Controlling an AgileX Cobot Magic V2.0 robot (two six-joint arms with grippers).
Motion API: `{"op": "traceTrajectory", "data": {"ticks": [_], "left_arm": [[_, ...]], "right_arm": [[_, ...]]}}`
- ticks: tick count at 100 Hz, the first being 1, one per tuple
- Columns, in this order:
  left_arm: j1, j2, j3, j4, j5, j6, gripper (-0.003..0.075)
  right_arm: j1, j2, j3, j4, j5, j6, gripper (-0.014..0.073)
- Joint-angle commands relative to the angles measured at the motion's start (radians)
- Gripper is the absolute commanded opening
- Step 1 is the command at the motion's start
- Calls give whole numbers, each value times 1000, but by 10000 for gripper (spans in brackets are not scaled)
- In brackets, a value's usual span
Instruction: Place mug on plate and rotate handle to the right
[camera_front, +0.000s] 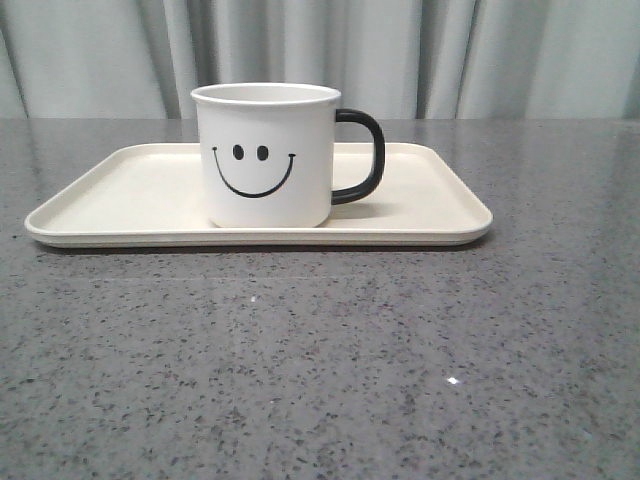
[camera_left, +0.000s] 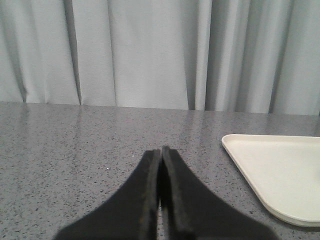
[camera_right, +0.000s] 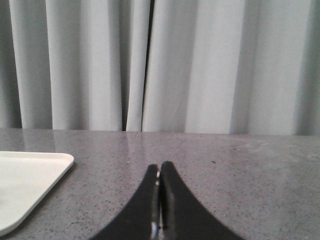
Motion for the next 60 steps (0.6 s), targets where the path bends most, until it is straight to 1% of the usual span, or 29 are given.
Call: {"op": "traceTrajectory", "data": {"ticks": [1, 10, 20, 29, 51, 60], "left_arm": [[1, -29, 11, -1, -78, -6, -20], [1, -29, 11, -1, -78, -6, -20], [1, -29, 11, -1, -78, -6, -20], [1, -29, 11, -1, -78, -6, -20], [1, -29, 11, -1, -78, -6, -20], [1, -29, 11, -1, -78, -6, -20]], "right_arm": [[0, -19, 1, -3, -21, -7, -111], [0, -19, 1, -30, 11, -7, -111], [0, -19, 1, -113, 38, 26, -111], [0, -19, 1, -201, 43, 119, -111], [0, -19, 1, -485, 61, 406, -111], [-1, -19, 1, -550, 96, 467, -111]]}}
